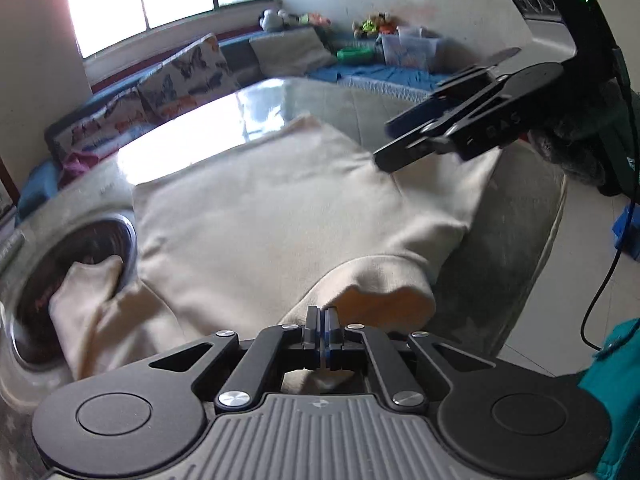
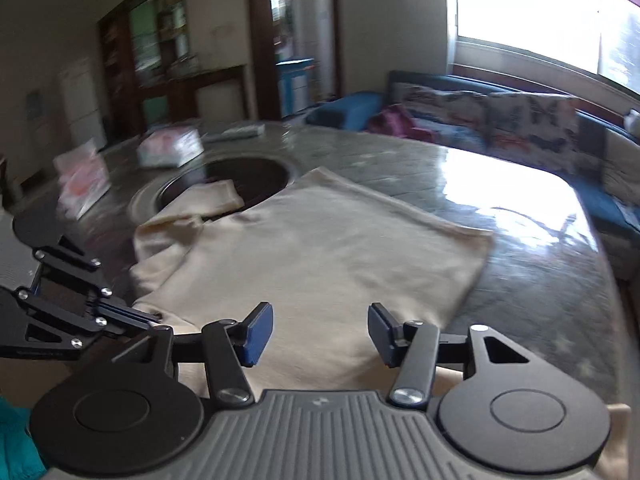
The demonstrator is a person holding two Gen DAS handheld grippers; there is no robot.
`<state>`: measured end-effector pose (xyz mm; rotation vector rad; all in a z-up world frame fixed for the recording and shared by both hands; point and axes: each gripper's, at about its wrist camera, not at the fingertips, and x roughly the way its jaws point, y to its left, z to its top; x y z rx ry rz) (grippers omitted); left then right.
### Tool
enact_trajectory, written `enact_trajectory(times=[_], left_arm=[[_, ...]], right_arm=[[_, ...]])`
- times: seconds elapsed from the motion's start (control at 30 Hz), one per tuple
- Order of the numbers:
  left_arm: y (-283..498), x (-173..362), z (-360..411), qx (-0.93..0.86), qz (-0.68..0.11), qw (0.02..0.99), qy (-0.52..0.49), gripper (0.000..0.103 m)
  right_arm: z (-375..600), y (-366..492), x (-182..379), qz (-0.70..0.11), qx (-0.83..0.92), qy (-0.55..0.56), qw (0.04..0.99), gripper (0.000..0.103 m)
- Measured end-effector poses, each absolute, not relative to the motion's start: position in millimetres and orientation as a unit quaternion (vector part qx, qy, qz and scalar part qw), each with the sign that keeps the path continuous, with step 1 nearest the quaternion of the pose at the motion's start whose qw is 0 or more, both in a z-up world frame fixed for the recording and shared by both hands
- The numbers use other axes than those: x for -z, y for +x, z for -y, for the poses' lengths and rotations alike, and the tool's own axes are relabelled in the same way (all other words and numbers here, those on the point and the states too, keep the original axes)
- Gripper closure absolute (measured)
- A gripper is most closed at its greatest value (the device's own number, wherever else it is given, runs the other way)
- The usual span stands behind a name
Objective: Fold clothes
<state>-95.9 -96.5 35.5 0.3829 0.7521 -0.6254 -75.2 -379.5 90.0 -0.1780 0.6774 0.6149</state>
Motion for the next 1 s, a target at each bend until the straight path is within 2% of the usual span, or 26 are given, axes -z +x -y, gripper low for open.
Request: enact_trajectory(times=[0.07, 0.27, 0.4, 0.63, 1.0], left_arm=[[-95.1, -32.3, 95.2, 0.300, -0.365, 0.863, 0.180, 0.101], [-83.1, -48.1, 76.0, 0.297, -0.364, 0.869, 0.153, 0.097], [-55.2, -58.1, 61.8, 0.256, -0.352, 0.893, 0.116, 0.097], [4.1, -40.4, 51.8, 0.212, -0.365, 0.906, 0.043, 0.097], [23.5, -15.8, 37.2, 0.160, -0.381, 0.910, 0.025, 0.096]], right_arm=[[362.5, -78.5, -78.0, -0.334, -0.318, -0.114, 0.880, 0.056], [339.9, -108.9, -59.7, -0.337, -0.374, -0.200, 0.841, 0.060], [346.8, -110.9, -66.0, -0.341, -0.377, -0.188, 0.840, 0.059], [368.6, -83.3, -79.4, -0.351, -0.336, -0.131, 0.864, 0.059], [417.2, 29.6, -74.8, -0.363, -0.179, -0.070, 0.912, 0.059]])
